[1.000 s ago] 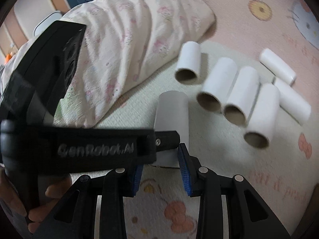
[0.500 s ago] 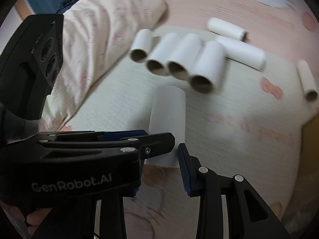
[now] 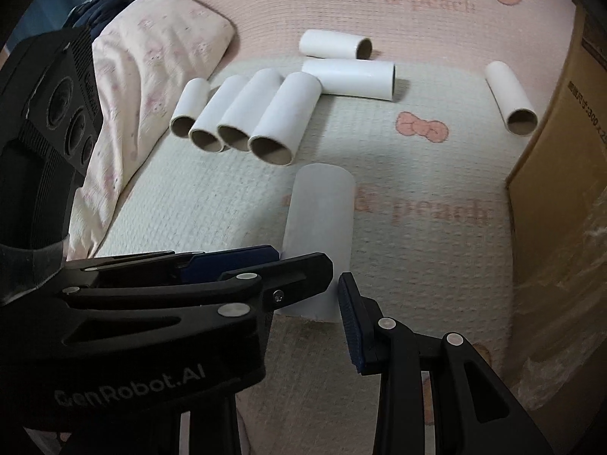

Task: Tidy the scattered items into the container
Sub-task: 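Lift the held tube with the right gripper and carry it toward the box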

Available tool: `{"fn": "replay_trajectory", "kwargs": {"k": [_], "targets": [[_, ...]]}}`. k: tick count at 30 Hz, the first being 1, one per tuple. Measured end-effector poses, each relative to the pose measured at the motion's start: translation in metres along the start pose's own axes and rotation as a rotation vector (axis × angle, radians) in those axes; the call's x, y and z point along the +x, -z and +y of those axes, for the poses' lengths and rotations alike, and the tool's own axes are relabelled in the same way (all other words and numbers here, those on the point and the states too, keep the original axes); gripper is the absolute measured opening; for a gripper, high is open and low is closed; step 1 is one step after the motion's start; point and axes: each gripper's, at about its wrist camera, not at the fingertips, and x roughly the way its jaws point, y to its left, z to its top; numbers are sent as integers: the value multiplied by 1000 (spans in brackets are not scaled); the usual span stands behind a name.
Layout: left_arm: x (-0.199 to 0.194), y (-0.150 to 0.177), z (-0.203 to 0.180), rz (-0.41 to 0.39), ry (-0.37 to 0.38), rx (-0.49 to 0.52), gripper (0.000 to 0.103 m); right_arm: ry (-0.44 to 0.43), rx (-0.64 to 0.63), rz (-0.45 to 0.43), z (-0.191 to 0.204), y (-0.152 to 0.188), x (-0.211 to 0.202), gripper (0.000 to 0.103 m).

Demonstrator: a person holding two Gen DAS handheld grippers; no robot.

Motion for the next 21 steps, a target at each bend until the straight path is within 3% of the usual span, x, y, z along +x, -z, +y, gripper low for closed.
{"fn": "replay_trajectory", "kwargs": {"k": [6, 13, 17, 21], "targets": [[1, -8, 4, 6, 26, -13, 41, -18, 7, 25, -2, -8, 3, 31], [-1, -21, 5, -21, 24, 21, 42, -95, 103, 58, -14, -21, 12, 31], [3, -24, 12, -11, 15, 12, 42, -89, 94, 65, -12, -27, 17, 35], [4, -25, 25, 5, 58, -38, 42, -90, 89, 72, -10, -30, 23, 38]]}}
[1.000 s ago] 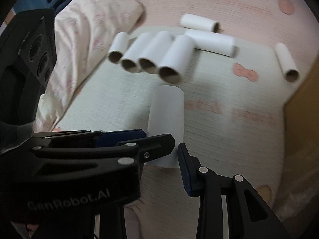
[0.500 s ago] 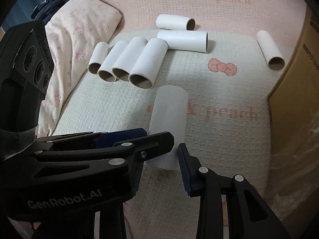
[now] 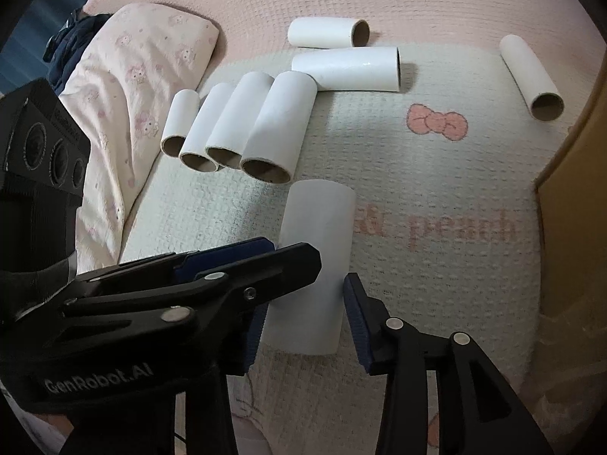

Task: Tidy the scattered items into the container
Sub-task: 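Lift the held tube with the right gripper and carry it toward the box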

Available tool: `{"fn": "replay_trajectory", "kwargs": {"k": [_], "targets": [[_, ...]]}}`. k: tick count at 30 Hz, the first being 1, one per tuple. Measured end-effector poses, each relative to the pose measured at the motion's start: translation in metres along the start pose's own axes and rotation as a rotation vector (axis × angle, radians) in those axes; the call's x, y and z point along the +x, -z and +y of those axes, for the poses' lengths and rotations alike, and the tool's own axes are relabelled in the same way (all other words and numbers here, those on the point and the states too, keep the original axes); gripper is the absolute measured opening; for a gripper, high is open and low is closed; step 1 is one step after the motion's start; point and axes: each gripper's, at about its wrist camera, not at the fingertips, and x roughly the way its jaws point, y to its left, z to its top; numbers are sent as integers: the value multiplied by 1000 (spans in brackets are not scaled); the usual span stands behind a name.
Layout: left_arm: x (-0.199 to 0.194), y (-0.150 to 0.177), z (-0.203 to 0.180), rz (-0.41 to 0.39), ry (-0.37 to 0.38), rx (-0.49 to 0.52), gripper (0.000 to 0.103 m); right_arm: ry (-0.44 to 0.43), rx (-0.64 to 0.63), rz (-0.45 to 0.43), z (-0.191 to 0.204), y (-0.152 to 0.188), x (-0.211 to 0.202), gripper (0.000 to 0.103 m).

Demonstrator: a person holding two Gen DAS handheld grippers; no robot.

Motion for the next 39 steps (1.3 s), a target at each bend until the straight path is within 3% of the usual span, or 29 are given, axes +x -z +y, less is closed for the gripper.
{"fn": "replay_trajectory", "kwargs": {"k": [9, 22, 28, 33, 39], "targets": [[9, -9, 21, 29, 41, -91, 42, -72, 38, 50, -10, -7, 13, 44], [-5, -7, 11, 1, 29, -24, 42, -62, 3, 60, 5, -10, 15, 44], [-31, -5, -13, -61, 48, 42, 42, -65, -2, 18, 10, -8, -8, 44], [-45, -4, -44, -94, 48, 144, 42, -63, -5, -66, 7, -5, -41, 43], [-44, -7, -72, -70, 77, 184, 42, -6, -46, -156, 0, 0, -81, 43]]}}
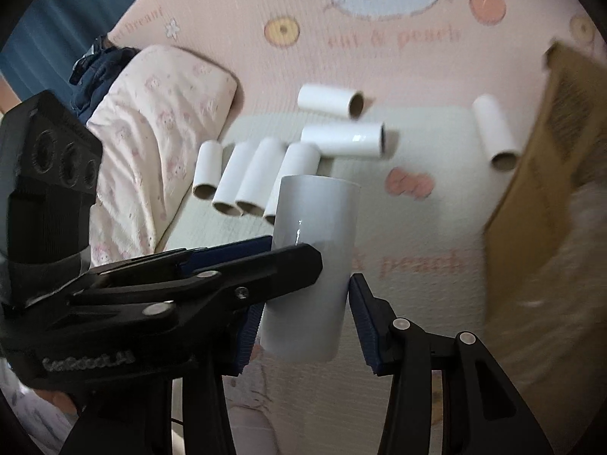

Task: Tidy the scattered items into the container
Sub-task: 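Lift the held tube with the right gripper and carry it toward the box, then lower the tube into the cardboard box and open the right gripper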

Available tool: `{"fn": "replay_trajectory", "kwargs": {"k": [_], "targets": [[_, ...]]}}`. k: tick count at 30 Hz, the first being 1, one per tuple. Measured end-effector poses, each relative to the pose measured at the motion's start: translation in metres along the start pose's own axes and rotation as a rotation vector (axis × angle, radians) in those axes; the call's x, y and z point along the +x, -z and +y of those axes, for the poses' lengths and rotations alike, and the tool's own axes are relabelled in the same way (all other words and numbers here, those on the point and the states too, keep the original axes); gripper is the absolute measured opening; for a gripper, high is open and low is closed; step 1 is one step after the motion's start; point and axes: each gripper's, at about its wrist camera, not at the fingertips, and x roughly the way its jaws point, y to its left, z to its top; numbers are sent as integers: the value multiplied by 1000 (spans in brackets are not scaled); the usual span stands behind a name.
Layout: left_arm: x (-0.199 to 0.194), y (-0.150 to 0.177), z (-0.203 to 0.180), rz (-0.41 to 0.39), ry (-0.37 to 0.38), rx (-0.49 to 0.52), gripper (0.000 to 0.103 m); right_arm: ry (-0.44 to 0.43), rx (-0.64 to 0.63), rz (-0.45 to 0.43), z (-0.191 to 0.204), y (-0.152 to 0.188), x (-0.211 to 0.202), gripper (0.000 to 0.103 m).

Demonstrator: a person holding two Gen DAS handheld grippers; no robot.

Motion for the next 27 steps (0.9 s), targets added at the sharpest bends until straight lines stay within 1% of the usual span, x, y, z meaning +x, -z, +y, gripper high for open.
{"fn": "replay_trajectory", "kwargs": {"k": [4, 7, 10, 18, 23, 27], "targets": [[-3, -4, -18, 5, -2, 47, 42, 11, -8, -29, -6, 0, -16, 43], [-10, -7, -38, -13, -23, 113, 42, 23, -26, -59, -5, -2, -29, 43], [-17, -12, -52, -38, -27, 143, 42, 44, -43, -84, -2, -6, -43, 43], [-37, -38, -85, -102, 40, 190, 42, 75, -56, -175, -2, -25, -88, 42], [-39, -52, -108, -107, 70, 236, 42, 115, -66, -227, -5, -33, -108, 42], [-36, -64, -127, -98, 81, 275, 42, 123, -55, -251, -13, -40, -121, 42]]}}
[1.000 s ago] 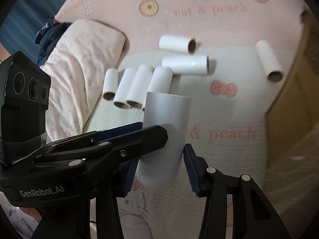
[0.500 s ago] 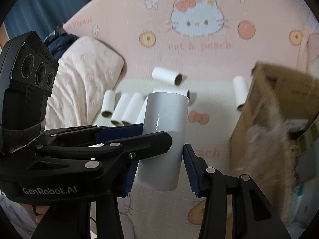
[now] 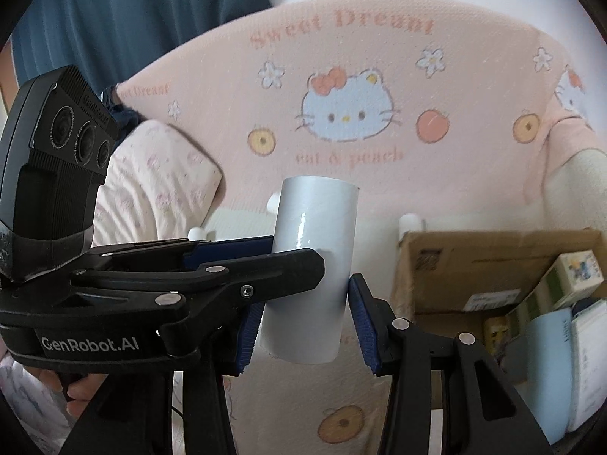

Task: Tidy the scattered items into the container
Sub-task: 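Lower the tube into the cardboard box and open the right gripper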

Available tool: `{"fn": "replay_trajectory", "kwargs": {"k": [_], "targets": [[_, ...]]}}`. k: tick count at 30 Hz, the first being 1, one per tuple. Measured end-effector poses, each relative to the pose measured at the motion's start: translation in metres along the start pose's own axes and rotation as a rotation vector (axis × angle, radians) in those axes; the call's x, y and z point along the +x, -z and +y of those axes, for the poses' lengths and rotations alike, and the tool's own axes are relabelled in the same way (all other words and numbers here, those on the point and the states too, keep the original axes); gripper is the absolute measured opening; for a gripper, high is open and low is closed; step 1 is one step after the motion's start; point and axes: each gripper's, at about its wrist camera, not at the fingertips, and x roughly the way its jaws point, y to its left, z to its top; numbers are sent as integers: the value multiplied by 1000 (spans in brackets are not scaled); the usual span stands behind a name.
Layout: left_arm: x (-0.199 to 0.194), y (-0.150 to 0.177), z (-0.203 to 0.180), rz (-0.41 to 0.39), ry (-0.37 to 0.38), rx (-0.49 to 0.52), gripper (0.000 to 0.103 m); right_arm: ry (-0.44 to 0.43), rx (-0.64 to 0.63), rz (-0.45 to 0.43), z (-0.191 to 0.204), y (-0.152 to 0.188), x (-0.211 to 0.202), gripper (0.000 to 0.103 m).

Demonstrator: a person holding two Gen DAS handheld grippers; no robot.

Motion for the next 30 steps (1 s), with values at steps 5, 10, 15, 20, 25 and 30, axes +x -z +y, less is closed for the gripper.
{"fn": "replay_trajectory", "kwargs": {"k": [5, 10, 15, 20, 25, 30], "targets": [[17, -23, -22, 33, 25, 64, 42, -25, 64, -8, -27, -9, -13, 42], [38, -38, -46, 84, 48, 105, 42, -23, 112, -11, -57, -14, -25, 42], [63, -43, -75, 141, 17, 181, 42, -3, 159, 5, -86, -13, -33, 42], [98, -40, -94, 264, -9, 228, 42, 0, 193, 68, -115, -2, -30, 42], [129, -34, -96, 367, -11, 201, 42, -30, 256, 137, -144, 14, -23, 42], [156, -28, -96, 480, -29, 148, 42, -75, 317, 227, -167, 26, -14, 42]]}}
